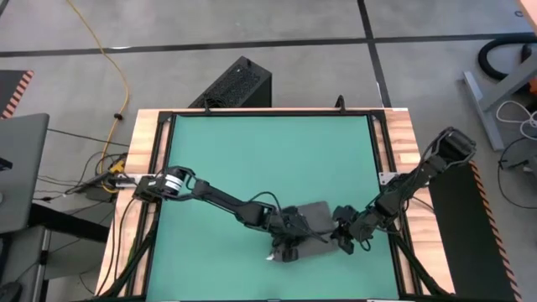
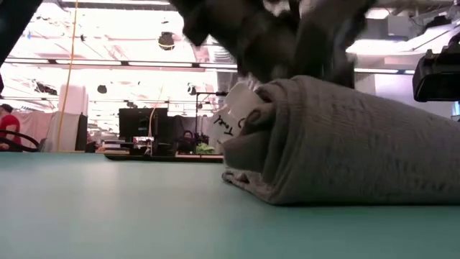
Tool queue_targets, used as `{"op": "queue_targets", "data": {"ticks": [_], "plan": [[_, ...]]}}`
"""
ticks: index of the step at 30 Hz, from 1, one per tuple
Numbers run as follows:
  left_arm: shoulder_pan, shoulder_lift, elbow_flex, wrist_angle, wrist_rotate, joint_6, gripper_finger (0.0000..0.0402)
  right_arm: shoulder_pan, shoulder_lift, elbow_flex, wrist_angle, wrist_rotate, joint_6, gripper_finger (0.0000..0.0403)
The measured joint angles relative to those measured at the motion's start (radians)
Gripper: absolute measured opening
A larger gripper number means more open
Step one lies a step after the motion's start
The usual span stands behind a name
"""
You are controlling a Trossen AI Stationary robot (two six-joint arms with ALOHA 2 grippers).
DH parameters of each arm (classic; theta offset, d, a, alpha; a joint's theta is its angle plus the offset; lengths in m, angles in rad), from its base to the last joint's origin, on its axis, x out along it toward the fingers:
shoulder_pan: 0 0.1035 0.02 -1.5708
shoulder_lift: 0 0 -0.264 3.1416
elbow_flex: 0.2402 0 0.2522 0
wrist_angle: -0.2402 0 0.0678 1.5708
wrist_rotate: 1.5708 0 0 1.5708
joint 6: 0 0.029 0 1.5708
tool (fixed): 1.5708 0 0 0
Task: Roll towel
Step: Roll the gray towel
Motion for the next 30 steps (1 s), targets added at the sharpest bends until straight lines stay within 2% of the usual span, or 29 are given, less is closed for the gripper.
{"op": "queue_targets", "data": {"ticks": [5,9,17,22,27,30], "plan": [[-0.007,-0.092,0.001,0.014,-0.116,0.059,0.0000,-0.020,0.000,-0.001,-0.011,-0.006,-0.022,0.0021],[-0.027,-0.106,0.002,0.091,-0.120,0.093,0.0000,-0.034,0.001,-0.002,-0.010,-0.012,-0.046,0.0021],[-0.037,-0.021,0.001,0.092,-0.103,0.026,0.0000,-0.037,0.002,-0.003,-0.007,-0.015,-0.061,0.0023],[-0.026,-0.005,-0.013,0.059,-0.181,-0.007,0.0000,-0.025,0.002,-0.005,0.002,-0.015,-0.075,0.0028],[-0.020,0.024,-0.015,0.033,-0.162,-0.021,0.0000,-0.026,-0.004,-0.001,0.015,-0.018,-0.058,0.0064],[-0.021,0.052,-0.013,0.018,-0.164,-0.039,0.0000,-0.043,-0.029,0.012,0.005,-0.088,-0.091,0.0101]]}}
